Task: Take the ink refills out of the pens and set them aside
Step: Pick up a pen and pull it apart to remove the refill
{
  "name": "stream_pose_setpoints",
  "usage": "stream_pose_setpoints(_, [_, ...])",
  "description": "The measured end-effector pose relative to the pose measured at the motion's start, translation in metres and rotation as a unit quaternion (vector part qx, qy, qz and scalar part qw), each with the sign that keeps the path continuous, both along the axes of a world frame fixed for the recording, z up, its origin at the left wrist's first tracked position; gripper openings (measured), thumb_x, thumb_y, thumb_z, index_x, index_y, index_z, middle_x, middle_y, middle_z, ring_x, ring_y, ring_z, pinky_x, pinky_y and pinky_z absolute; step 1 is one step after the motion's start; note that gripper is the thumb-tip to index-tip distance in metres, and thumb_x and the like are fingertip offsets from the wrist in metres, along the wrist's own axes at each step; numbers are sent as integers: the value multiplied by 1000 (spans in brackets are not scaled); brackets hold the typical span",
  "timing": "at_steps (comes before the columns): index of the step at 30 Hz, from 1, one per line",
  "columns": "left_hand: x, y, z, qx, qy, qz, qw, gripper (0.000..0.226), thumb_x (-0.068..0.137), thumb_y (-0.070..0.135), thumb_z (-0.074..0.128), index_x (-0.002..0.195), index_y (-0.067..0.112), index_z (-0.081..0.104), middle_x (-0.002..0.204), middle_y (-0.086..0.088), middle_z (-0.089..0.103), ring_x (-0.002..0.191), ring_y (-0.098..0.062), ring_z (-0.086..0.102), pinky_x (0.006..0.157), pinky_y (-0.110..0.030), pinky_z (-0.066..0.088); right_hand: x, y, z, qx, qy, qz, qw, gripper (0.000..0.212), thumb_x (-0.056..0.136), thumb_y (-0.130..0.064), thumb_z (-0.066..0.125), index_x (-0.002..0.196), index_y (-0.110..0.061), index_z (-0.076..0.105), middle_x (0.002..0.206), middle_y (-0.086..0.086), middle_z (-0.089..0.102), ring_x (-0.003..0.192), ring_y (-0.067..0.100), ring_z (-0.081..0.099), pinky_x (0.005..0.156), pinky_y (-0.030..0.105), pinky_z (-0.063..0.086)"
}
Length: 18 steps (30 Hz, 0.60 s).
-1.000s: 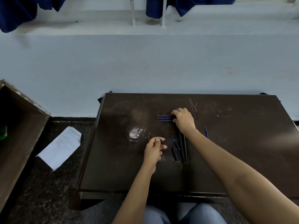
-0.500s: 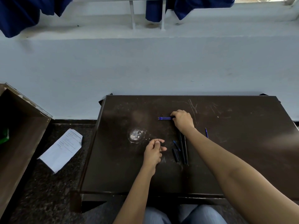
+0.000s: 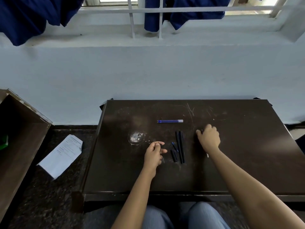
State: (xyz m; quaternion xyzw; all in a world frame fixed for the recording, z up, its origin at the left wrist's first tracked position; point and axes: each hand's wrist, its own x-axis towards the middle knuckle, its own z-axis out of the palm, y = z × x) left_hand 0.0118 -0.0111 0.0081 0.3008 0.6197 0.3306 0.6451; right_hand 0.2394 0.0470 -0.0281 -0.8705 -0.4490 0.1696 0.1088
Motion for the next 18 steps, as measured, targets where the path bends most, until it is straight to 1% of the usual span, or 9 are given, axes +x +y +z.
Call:
stream_pose_setpoints(2, [1,-4,6,2,-3,2,1000,26,103,21,37,108,13,61,73,-2,60,44,-4,32,36,-15,26,5,-11,3,-63,23,-15,998,46,90,-34,61,119,1,50,122,22,55,114,41,54,89,47,48])
stream_pose_setpoints(6, [6,-16,19,9,-13,2,1000,24,102,21,38,108,13,61,76,-2,60,45,-4,34,37,-15,27,-2,-27,14,-130,46,-1,990,25,91,-10,55,114,0,59,118,19,62,108,38,61,86,42,52])
stream_pose_setpoints(9, [6,-26,30,16,-17,1,1000,24,102,22,39,107,13,61,77,-3,61,46,-5,35,37,-15,27,-9,-42,23,-166,55,17,985,29,91,-16,52,116,-2,59,118,16,62,108,35,62,81,38,50])
stream_pose_setpoints(11, [5,-33,35,23,-13,-7,1000,25,102,22,40,108,11,62,80,-3,64,47,-5,37,38,-15,28,-11,-48,28,-152,107,22,982,30,91,-23,52,107,1,62,106,17,65,97,35,65,76,35,49])
stream_pose_setpoints(12, [3,-36,38,29,-6,-15,999,26,102,22,40,107,10,63,82,-3,65,49,-4,39,39,-14,29,-13,-48,30,-121,160,14,980,29,91,-23,51,95,2,65,94,17,66,82,33,66,72,34,49])
stream_pose_setpoints(13, [2,-40,40,37,5,-26,999,27,102,22,40,106,11,64,84,-2,67,51,-4,42,41,-14,31,-18,-48,35,-83,241,-8,967,27,90,-21,50,81,0,64,81,14,64,64,27,62,65,33,50])
stream_pose_setpoints(15, [-2,-47,44,55,26,-46,997,27,102,23,41,103,13,66,88,0,71,56,-3,49,46,-13,35,-32,-48,50,-4,426,-68,902,27,90,-10,47,65,-4,56,65,9,56,40,11,46,44,22,45])
stream_pose_setpoints(16, [-3,-50,46,64,32,-54,996,28,102,24,40,103,14,66,89,1,73,59,-2,53,49,-13,37,-39,-50,58,31,498,-70,864,27,90,-4,46,64,-5,54,62,9,51,36,6,42,38,17,39])
stream_pose_setpoints(18, [-6,-56,48,74,35,-64,995,28,102,24,40,103,15,67,89,3,74,64,-1,58,56,-14,39,-53,-57,76,75,558,-17,826,23,90,1,49,70,-6,57,63,10,50,38,4,44,41,14,40])
